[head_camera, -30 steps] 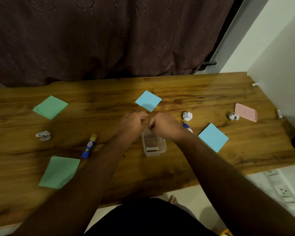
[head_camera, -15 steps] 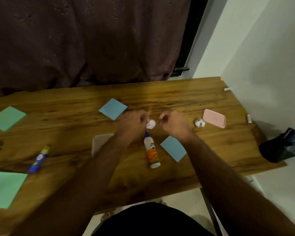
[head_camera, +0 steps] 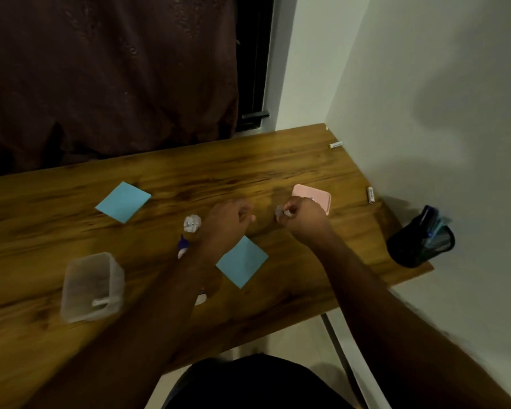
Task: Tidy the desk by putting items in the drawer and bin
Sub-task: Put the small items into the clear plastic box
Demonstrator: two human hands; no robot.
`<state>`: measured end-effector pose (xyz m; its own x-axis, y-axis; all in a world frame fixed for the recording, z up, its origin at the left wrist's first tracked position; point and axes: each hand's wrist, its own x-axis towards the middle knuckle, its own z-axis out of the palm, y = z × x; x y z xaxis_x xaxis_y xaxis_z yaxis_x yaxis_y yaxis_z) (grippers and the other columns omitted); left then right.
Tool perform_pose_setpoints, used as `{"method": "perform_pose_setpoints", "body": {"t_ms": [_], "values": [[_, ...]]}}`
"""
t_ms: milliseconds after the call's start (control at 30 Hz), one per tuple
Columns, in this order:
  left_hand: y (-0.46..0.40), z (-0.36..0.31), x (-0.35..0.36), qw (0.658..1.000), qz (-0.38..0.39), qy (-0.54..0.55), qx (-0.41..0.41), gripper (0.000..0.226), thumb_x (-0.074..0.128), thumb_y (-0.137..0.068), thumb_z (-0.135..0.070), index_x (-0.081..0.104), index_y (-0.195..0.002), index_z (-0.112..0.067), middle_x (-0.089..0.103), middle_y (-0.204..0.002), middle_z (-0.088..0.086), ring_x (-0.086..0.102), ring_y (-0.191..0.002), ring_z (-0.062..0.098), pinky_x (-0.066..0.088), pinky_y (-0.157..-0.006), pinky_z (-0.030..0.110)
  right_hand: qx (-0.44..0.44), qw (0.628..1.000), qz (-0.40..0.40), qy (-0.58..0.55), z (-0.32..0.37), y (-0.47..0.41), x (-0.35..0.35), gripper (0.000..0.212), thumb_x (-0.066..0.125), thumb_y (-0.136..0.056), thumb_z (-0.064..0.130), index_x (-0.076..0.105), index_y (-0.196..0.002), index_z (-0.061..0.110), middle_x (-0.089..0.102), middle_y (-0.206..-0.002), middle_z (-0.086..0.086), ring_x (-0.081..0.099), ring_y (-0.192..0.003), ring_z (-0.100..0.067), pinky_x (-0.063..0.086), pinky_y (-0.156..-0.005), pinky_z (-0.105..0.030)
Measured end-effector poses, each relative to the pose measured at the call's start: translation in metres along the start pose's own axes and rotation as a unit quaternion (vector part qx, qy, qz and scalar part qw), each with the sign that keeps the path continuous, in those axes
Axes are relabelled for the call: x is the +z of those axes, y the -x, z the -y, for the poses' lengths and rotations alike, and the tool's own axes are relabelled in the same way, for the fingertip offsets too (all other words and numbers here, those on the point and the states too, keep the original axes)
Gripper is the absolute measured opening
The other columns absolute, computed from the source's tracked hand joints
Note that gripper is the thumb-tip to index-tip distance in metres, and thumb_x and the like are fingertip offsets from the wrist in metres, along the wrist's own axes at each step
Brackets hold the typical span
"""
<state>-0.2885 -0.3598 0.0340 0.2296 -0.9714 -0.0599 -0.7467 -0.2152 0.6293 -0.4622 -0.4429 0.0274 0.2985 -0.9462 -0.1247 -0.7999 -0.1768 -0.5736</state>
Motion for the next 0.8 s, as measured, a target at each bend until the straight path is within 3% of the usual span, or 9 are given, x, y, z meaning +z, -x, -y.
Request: {"method": "perform_pose_setpoints", "body": {"t_ms": [200, 367, 467, 667, 800], "values": [[-0.013, -0.006, 0.011, 1.0, 0.005, -0.002, 0.021, 0.029, 0.061, -0.091, -0.035, 0.064, -0.117, -0.026, 0.066, -0.117, -0.003, 0.06, -0.106, 0.015, 0.048, -0.087, 0.032, 0.054, 0.998, -0.029, -0.009, -0.016, -0.001, -0.012, 0.039, 0.066, -0.087, 0.037, 0.063, -0.121, 0.017, 0.065, -0.12, -0.008, 0.063, -0.102, -0.023, 0.055, -0.078, -0.033], [-0.03, -0.033, 0.023, 0.998, 0.013, 0.014, 0.056, 0.03, 0.058, -0.093, -0.033, 0.063, -0.121, -0.023, 0.064, -0.121, -0.005, 0.057, -0.11, 0.014, 0.045, -0.084, 0.028, 0.105, 0.988, -0.096, 0.058, -0.046, -0.014, -0.055, 0.038, 0.065, -0.088, 0.028, 0.059, -0.124, 0.017, 0.066, -0.117, -0.009, 0.065, -0.099, -0.024, 0.048, -0.068, -0.026], [-0.037, -0.042, 0.032, 0.998, 0.02, 0.025, 0.055, 0.029, 0.057, -0.093, -0.034, 0.062, -0.12, -0.025, 0.064, -0.12, -0.006, 0.057, -0.111, 0.015, 0.05, -0.089, 0.034, 0.136, 0.979, -0.106, 0.111, -0.067, -0.029, -0.075, 0.041, 0.063, -0.087, 0.022, 0.055, -0.127, 0.017, 0.061, -0.12, -0.013, 0.064, -0.101, -0.029, 0.05, -0.078, -0.034], [-0.072, -0.064, 0.039, 0.998, -0.005, 0.006, 0.056, 0.027, 0.058, -0.094, -0.028, 0.063, -0.119, -0.022, 0.063, -0.118, -0.003, 0.058, -0.104, 0.013, 0.043, -0.078, 0.027, 0.146, 0.97, -0.046, 0.189, -0.101, -0.072, -0.091, 0.044, 0.05, -0.092, 0.013, 0.047, -0.136, 0.016, 0.048, -0.128, -0.018, 0.052, -0.114, -0.039, 0.048, -0.094, -0.046], [-0.111, -0.089, 0.055, 0.998, -0.016, 0.012, 0.056, 0.028, 0.06, -0.091, -0.033, 0.066, -0.117, -0.021, 0.067, -0.115, -0.001, 0.061, -0.102, 0.015, 0.049, -0.087, 0.033, 0.165, 0.963, 0.016, 0.213, -0.121, -0.104, -0.098, 0.035, 0.043, -0.098, 0.017, 0.049, -0.133, 0.013, 0.046, -0.131, -0.017, 0.049, -0.118, -0.037, 0.045, -0.097, -0.045]]}}
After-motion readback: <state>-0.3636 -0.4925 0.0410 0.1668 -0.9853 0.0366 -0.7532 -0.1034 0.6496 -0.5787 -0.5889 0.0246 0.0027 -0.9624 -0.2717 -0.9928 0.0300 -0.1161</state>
